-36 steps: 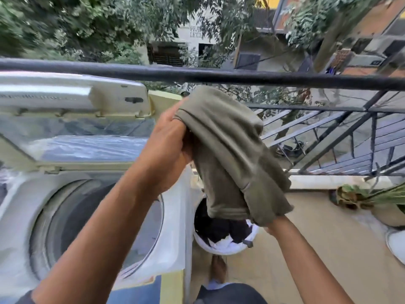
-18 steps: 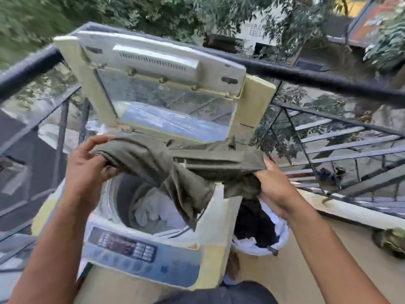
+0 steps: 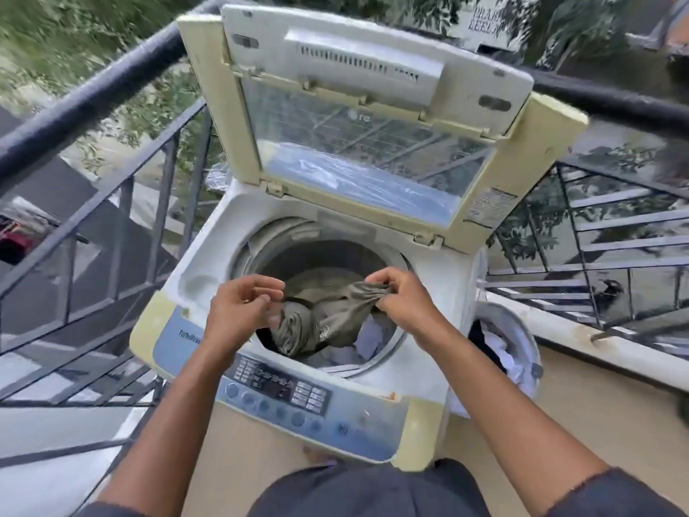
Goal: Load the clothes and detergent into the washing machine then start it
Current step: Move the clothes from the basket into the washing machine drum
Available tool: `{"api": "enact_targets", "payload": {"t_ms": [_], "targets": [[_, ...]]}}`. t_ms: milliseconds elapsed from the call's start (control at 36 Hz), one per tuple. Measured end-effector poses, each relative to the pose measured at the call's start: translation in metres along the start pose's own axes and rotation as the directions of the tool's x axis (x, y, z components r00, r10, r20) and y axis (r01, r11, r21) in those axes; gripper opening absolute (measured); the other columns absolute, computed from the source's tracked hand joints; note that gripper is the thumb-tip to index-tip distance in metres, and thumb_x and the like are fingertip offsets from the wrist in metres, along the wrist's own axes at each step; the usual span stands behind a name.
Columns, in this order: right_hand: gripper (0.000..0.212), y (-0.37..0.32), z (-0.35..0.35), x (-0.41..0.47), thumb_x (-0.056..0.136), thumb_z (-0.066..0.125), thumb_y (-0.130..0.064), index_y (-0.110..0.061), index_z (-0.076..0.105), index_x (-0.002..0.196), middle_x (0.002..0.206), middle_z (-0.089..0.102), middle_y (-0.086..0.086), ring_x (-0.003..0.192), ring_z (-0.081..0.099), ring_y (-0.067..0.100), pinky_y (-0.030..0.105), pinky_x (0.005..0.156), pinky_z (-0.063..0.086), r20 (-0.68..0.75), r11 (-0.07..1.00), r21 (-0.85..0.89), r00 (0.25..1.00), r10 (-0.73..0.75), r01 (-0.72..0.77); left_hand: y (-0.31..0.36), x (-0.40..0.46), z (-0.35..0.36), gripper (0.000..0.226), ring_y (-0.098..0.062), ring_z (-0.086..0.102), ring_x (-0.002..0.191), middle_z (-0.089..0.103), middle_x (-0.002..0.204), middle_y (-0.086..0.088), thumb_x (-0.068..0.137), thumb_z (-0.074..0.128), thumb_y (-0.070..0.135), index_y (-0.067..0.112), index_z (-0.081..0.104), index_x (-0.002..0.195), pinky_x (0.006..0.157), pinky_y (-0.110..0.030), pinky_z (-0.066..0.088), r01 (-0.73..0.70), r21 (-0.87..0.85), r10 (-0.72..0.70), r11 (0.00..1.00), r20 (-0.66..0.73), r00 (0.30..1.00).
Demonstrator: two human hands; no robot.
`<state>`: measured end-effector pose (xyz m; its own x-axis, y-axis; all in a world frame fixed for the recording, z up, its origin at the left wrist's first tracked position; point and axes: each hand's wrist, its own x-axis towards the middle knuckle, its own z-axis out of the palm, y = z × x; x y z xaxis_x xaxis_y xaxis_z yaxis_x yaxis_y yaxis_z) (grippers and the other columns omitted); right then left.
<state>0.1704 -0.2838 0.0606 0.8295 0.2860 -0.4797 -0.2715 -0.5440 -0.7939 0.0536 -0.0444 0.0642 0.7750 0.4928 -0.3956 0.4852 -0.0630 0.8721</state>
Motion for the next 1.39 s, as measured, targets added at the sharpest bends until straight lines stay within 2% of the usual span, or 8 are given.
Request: {"api": "enact_targets", "payload": {"t_ms": [222,361,528,750,1000,1139,1278,1389], "targets": [[0.038,0.033,-0.009,-0.017,0.081,0.052,-0.002,-0.033,0.070,0.094,0.097,0.072,-0.013,0.090,0.068,0.012,0.034,0.073,0.057,-0.122,0.985,-0.172,0.992,0.010,-0.031,0.001,0.002,0.018,0.022,-0.025,0.072,0.087,0.078,0.102,-0.018,0.103,0.057,0.003,0.013,0.077,0.104,0.064,-0.021,0.060,-0.026,0.032,0.024,0.999,0.077,0.997],[0.026,0.060,-0.039,-0.034,0.090,0.058,-0.012,-0.035,0.070,0.089,0.088,0.074,-0.017,0.082,0.069,0.001,0.028,0.075,0.057,-0.322,0.994,-0.088,0.943,-0.089,0.064,0.008,0.009,0.050,0.023,-0.025,0.076,0.094,0.081,0.098,-0.005,0.102,0.059,0.007,0.022,0.078,0.103,0.083,-0.042,0.063,-0.068,0.114,0.048,0.991,0.165,0.985],[0.021,0.114,-0.091,-0.050,0.093,0.063,-0.015,-0.035,0.071,0.093,0.090,0.074,-0.013,0.086,0.069,0.004,0.034,0.081,0.059,-0.477,0.997,0.032,0.878,-0.045,0.069,0.033,0.005,0.121,0.021,-0.015,0.078,0.089,0.081,0.097,0.006,0.104,0.060,0.017,0.030,0.076,0.105,0.079,-0.040,0.065,-0.159,0.181,0.091,0.971,0.336,0.938],[0.020,0.199,-0.168,-0.047,0.091,0.064,-0.010,-0.027,0.074,0.095,0.080,0.068,-0.024,0.075,0.059,-0.020,-0.003,0.066,0.038,-0.564,0.995,0.042,0.820,0.102,-0.095,0.083,-0.029,0.245,0.025,-0.015,0.077,0.087,0.081,0.099,-0.003,0.106,0.055,0.007,0.020,0.075,0.108,0.066,-0.028,0.061,-0.163,0.134,0.066,0.978,0.537,0.841],[0.032,0.350,-0.206,0.025,0.090,0.050,-0.019,-0.033,0.069,0.111,0.081,0.057,-0.021,0.071,0.055,0.008,0.014,0.057,0.033,-0.467,0.926,-0.106,0.841,0.275,-0.362,0.051,-0.035,0.400,0.018,-0.014,0.076,0.098,0.081,0.105,0.002,0.107,0.058,0.021,0.023,0.076,0.111,0.075,-0.024,0.059,0.069,0.220,-0.195,0.973,0.623,0.758],[0.036,0.428,-0.200,0.074,0.092,0.060,-0.022,-0.024,0.065,0.127,0.116,0.072,0.000,0.107,0.065,0.025,0.026,0.076,0.040,-0.286,0.905,-0.185,0.902,0.323,-0.383,-0.002,-0.020,0.471,0.017,-0.012,0.069,0.094,0.077,0.112,-0.001,0.106,0.059,0.017,0.024,0.074,0.105,0.070,-0.022,0.052,0.145,0.310,-0.294,0.939,0.510,0.808],[0.039,0.480,-0.178,0.119,0.094,0.060,-0.026,-0.018,0.061,0.133,0.121,0.071,0.011,0.118,0.062,0.034,0.037,0.096,0.050,-0.084,0.874,-0.207,0.898,0.432,-0.440,-0.057,-0.002,0.508,0.020,-0.016,0.064,0.094,0.069,0.110,-0.003,0.105,0.059,0.011,0.019,0.068,0.120,0.074,-0.029,0.056,0.277,0.347,-0.402,0.896,0.370,0.837],[0.073,0.500,-0.150,0.149,0.096,0.065,-0.037,-0.023,0.027,0.157,0.137,0.057,0.018,0.123,0.058,0.039,0.045,0.098,0.051,0.030,0.878,-0.214,0.896,0.444,-0.428,-0.095,0.014,0.515,0.025,-0.013,0.065,0.094,0.068,0.112,0.004,0.104,0.059,0.016,0.020,0.065,0.128,0.092,-0.039,0.057,0.347,0.409,-0.483,0.844,0.298,0.824]]}}
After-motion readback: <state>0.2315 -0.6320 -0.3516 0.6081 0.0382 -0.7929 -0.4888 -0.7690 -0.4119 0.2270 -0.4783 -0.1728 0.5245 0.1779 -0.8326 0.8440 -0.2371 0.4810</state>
